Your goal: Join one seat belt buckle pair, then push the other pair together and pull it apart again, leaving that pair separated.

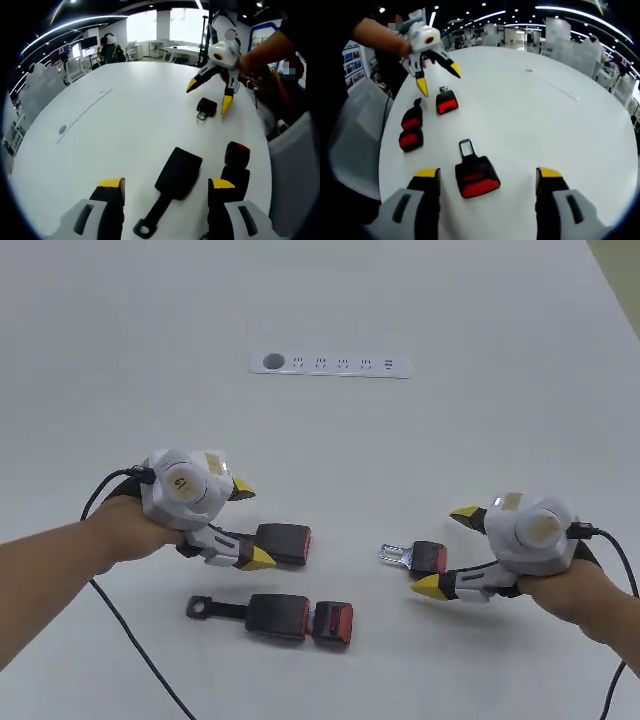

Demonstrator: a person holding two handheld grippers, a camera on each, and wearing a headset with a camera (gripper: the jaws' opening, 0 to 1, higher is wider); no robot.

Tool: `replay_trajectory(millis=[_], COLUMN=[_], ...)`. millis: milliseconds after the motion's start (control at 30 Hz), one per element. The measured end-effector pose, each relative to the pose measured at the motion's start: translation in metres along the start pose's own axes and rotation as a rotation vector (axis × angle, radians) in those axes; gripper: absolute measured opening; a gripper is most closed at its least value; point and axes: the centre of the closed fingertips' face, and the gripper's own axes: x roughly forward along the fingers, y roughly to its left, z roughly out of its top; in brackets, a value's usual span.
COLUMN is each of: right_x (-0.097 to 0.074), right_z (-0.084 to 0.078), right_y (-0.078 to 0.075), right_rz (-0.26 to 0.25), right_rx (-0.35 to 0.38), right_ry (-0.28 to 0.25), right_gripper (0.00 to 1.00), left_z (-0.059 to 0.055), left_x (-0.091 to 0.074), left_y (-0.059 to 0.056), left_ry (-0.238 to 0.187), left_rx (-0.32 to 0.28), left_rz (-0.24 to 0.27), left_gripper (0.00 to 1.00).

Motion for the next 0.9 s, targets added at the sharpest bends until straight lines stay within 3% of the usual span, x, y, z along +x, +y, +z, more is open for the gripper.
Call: replay_trajectory(millis=[133,233,467,600,700,767,900], right_x=[-0.001,-0.002,-0.007,-0.009,-0.012,-0.013,-0.019], right_z=[0.01,0.016,0.022,0.025,0.027,0.028,0.033], right_y=[-0.001,0.004,0.019,0.027,0.033,0.037,0.048], right_rz=[-0.055,-0.075,-0.11,-0.124,-0.128,-0.134,-0.143], right_rx=[0.07,0.104,0.108,0.116,0.121,0.114,0.113], right_ry=[-0.079,-0.118,-0.151,-0.166,-0.181,-0.18,-0.197], right_gripper=[0.82,0.87,0.9,0.92,0.92,0.94,0.95], left_z=[0.0,-0.001,-0.004,-0.004,-0.009,-0.009,-0.014], left_x=[-0.012,-0.021,-0.043,-0.058,-0.067,-0.075,-0.087], left_y=[0.004,0.001,-0.005,-0.005,-0.01,-0.013,-0.02], left_ry=[-0.041,-0.07,-0.13,-0.188,-0.2,-0.234,-0.263], left_rx=[-0.101,-0.13,-0.21,-0.269,-0.274,-0.271,-0.283], left_rz=[0.07,0.097,0.145,0.181,0.192,0.2,0.216], left_gripper=[0.82,0.89,0.97,1.0,1.0,1.0,1.0])
